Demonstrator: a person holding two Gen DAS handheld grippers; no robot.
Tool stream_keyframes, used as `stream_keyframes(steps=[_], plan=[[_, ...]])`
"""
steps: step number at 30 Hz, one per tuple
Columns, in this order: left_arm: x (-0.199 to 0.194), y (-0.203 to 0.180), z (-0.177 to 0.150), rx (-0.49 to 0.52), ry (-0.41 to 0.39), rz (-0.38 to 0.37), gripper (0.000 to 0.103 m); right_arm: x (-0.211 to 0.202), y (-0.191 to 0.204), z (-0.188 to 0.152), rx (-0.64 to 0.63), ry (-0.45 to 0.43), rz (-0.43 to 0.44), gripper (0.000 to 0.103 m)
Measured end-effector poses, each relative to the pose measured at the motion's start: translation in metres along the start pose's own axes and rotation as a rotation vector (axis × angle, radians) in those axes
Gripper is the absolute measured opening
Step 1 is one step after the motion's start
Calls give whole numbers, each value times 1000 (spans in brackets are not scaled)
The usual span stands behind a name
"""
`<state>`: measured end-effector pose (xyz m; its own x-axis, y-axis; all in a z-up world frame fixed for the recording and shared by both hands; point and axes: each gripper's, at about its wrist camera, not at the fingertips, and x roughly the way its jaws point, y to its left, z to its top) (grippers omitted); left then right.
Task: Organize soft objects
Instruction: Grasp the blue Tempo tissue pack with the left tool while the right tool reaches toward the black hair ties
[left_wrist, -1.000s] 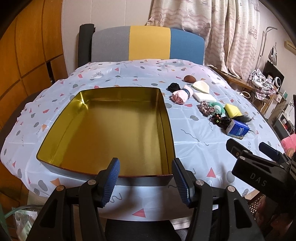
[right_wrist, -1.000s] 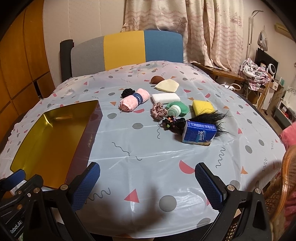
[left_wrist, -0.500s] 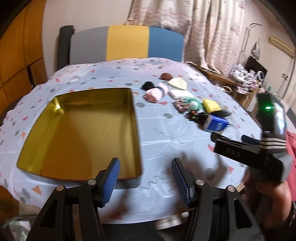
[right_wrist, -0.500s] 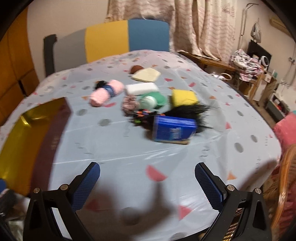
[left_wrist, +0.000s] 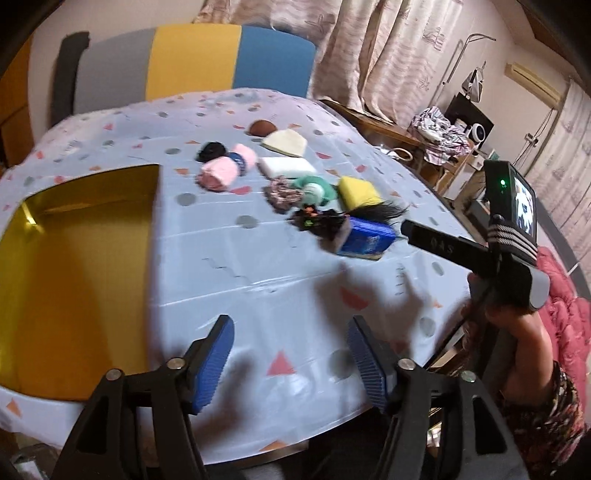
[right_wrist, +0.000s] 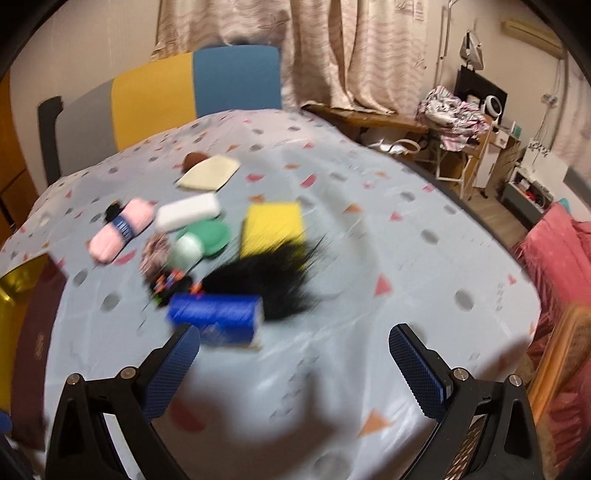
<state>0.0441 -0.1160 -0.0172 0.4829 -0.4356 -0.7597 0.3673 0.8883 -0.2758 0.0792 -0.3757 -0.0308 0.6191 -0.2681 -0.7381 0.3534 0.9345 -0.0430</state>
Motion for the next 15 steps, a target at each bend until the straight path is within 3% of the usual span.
stream_keyframes(steps=[9, 15], plan=[[63, -36, 45, -63, 57, -33, 70, 28, -34, 49, 22, -19, -98, 103], [110, -70, 78, -33, 72, -18, 70, 43, -58, 68, 53, -54, -151, 103]])
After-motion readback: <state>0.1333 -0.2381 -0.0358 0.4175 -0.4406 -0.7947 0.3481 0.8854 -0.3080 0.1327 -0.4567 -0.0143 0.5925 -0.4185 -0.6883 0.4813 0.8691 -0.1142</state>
